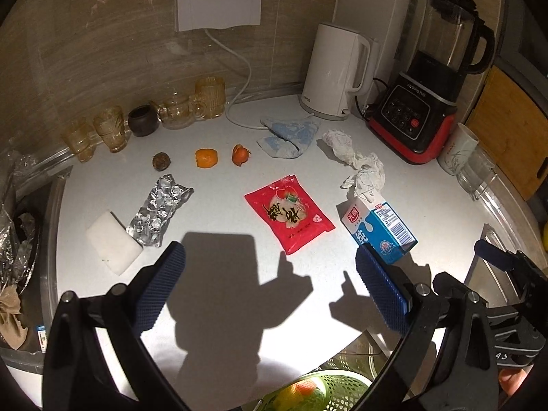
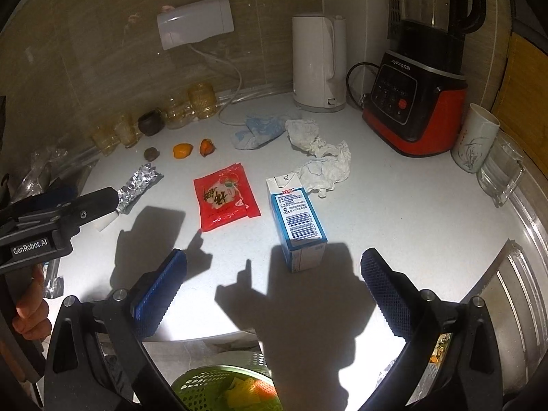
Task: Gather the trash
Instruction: 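Grasp the blue-white milk carton with the right gripper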
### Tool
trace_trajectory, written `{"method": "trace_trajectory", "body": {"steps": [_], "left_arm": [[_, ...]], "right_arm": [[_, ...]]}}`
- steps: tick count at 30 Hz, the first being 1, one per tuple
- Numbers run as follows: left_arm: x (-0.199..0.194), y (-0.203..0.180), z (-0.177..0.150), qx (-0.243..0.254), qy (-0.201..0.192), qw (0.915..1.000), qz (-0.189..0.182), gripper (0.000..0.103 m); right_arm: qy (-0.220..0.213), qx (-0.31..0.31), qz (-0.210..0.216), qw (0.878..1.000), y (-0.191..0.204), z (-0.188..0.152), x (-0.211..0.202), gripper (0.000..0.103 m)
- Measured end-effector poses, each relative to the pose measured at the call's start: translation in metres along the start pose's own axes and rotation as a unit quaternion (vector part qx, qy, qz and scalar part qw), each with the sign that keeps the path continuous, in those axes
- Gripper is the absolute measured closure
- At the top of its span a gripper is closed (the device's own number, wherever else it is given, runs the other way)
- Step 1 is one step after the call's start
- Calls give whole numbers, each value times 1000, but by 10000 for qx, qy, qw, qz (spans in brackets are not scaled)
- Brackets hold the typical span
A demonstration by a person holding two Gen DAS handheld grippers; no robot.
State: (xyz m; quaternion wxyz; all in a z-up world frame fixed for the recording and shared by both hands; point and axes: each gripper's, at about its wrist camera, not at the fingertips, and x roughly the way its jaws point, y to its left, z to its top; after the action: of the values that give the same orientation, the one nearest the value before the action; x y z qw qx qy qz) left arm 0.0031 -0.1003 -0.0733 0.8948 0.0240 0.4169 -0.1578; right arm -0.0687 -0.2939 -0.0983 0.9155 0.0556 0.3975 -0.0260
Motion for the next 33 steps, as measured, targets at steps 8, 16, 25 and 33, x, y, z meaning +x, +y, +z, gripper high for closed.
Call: {"method": "trace_trajectory", "body": {"steps": [8, 16, 25, 33], "left_arm": [[19, 2, 7, -15, 38, 9999, 145, 8], [60, 3, 18, -262, 278, 9987, 336, 8], [113, -12, 35, -714, 521, 9944, 574, 8], [161, -40, 45, -804, 647, 9892, 1037, 8]], "right_arm": [[162, -55, -78, 9998, -13, 4, 34, 2], [450, -120, -150, 9988, -27, 14, 96, 2], [938, 60, 293, 9951, -39, 15, 138, 59], [718, 629, 461, 9944, -62, 8, 116, 60]]}}
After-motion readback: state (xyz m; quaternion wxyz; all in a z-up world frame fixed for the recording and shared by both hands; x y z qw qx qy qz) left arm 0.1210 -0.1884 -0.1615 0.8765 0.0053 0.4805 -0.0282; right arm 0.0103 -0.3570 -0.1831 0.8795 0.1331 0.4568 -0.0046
